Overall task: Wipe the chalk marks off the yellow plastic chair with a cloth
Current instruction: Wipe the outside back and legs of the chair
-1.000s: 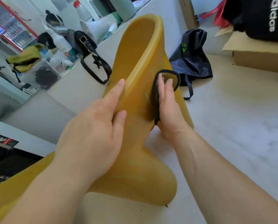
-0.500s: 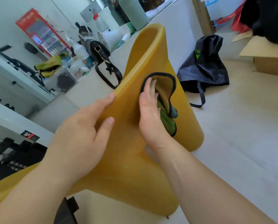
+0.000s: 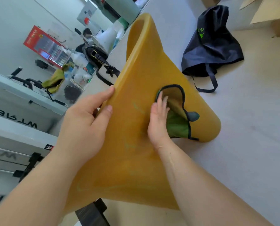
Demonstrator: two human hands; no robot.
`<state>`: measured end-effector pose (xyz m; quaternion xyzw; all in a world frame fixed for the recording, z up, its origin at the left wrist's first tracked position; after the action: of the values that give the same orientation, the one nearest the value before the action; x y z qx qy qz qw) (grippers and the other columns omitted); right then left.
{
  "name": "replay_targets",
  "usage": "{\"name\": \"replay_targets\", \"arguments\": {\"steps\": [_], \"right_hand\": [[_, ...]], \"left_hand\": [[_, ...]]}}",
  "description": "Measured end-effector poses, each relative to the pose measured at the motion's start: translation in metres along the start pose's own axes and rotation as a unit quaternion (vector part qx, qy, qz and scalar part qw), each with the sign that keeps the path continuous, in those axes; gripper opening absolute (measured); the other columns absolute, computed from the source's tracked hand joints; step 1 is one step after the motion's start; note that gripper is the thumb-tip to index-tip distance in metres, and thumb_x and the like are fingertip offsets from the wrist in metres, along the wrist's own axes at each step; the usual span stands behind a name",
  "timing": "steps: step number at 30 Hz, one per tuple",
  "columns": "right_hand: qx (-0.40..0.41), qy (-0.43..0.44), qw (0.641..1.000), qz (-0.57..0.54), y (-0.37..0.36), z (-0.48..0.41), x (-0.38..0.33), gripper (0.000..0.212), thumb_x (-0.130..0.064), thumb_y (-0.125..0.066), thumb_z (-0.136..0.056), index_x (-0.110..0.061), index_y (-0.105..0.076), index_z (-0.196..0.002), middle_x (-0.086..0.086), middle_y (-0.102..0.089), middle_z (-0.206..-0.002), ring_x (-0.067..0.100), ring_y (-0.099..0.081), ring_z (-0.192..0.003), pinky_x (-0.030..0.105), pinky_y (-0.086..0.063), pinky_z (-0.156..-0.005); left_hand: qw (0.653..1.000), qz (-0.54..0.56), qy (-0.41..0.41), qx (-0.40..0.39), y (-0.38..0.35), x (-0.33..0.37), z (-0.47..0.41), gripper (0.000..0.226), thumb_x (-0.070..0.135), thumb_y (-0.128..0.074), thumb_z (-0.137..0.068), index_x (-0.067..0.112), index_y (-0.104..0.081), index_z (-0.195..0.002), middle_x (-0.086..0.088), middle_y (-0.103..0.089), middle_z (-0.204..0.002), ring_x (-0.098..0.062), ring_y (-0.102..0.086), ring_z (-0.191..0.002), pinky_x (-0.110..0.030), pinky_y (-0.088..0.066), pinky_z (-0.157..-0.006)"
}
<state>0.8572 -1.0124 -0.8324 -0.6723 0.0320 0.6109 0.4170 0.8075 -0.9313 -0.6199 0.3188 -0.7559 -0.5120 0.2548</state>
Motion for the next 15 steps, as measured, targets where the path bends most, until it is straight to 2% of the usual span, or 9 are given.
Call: {"name": "replay_targets", "arguments": {"steps": [2, 4, 7, 9, 11, 13, 15], "right_hand": [[-0.002, -0.111, 0.991, -0.076, 0.004, 0.004, 0.033, 0.059, -0.072, -0.017, -0.1, -0.058, 0.003, -0.154, -0.022, 0.014, -0.168, 0.015, 0.013, -0.157, 0.058, 0.001, -0.126], [-0.003, -0.138, 0.986, -0.09, 0.003, 0.011, 0.029, 0.062, -0.073, -0.016, -0.1, -0.055, 0.004, -0.156, -0.022, 0.012, -0.168, 0.014, 0.012, -0.157, 0.057, 0.001, -0.126], [-0.01, -0.038, 0.998, -0.043, -0.009, 0.018, -0.028, 0.063, -0.071, -0.01, -0.099, -0.051, 0.001, -0.158, -0.023, 0.01, -0.168, 0.017, 0.017, -0.156, 0.055, 0.01, -0.124], [-0.03, 0.057, 0.998, -0.022, -0.022, 0.025, -0.063, 0.068, -0.075, -0.004, -0.091, -0.055, -0.001, -0.156, -0.031, 0.011, -0.166, 0.01, 0.021, -0.154, 0.051, 0.017, -0.119], [-0.04, 0.116, 0.992, -0.01, -0.03, 0.029, -0.077, 0.066, -0.076, -0.002, -0.087, -0.064, 0.0, -0.152, -0.039, 0.014, -0.161, 0.002, 0.021, -0.152, 0.048, 0.021, -0.116], [-0.024, 0.133, 0.991, 0.007, -0.026, 0.022, -0.064, 0.051, -0.076, -0.004, -0.088, -0.078, 0.005, -0.138, -0.045, 0.018, -0.155, -0.001, 0.017, -0.151, 0.05, 0.017, -0.12], [0.004, 0.071, 0.997, -0.029, -0.011, 0.01, -0.025, 0.043, -0.079, -0.009, -0.09, -0.084, 0.003, -0.131, -0.04, 0.013, -0.158, 0.005, 0.011, -0.154, 0.053, 0.006, -0.125]], "left_hand": [[1.0, -0.003, -0.001, -0.002, 0.001, 0.001, 0.0, 0.042, 0.027, -0.054, -0.097, 0.049, -0.053, -0.132, 0.04, -0.054, -0.11, 0.01, -0.052, -0.103, -0.017, -0.041, -0.082], [1.0, -0.006, -0.006, -0.003, 0.0, 0.002, 0.002, 0.042, 0.027, -0.054, -0.097, 0.049, -0.052, -0.133, 0.04, -0.054, -0.109, 0.01, -0.051, -0.102, -0.016, -0.04, -0.081], [1.0, -0.005, -0.007, 0.005, 0.0, 0.001, 0.003, 0.042, 0.026, -0.054, -0.097, 0.049, -0.053, -0.133, 0.04, -0.054, -0.111, 0.014, -0.05, -0.102, -0.009, -0.037, -0.08], [1.0, -0.015, -0.018, 0.012, 0.001, 0.004, 0.003, 0.043, 0.024, -0.055, -0.097, 0.046, -0.053, -0.134, 0.036, -0.055, -0.111, 0.017, -0.05, -0.099, -0.002, -0.035, -0.078], [0.999, -0.021, -0.026, 0.019, 0.001, 0.005, 0.003, 0.044, 0.022, -0.055, -0.096, 0.044, -0.053, -0.134, 0.036, -0.055, -0.114, 0.019, -0.049, -0.098, 0.003, -0.033, -0.078], [0.999, -0.02, -0.025, 0.024, 0.002, 0.006, 0.003, 0.043, 0.023, -0.055, -0.096, 0.045, -0.054, -0.133, 0.038, -0.054, -0.115, 0.021, -0.048, -0.098, 0.004, -0.033, -0.079], [1.0, -0.015, -0.015, 0.023, 0.001, 0.005, 0.003, 0.042, 0.025, -0.055, -0.096, 0.048, -0.054, -0.132, 0.039, -0.054, -0.113, 0.022, -0.048, -0.097, 0.002, -0.034, -0.077]]}}
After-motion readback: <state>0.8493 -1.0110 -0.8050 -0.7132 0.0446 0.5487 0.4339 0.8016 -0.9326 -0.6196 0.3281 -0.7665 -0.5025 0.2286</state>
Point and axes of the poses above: each hand's wrist, its own z-axis away from the middle knuckle, its own y-axis out of the back of the hand, x = y × z, the point moved 8 cm from there along -z, towards the middle knuckle
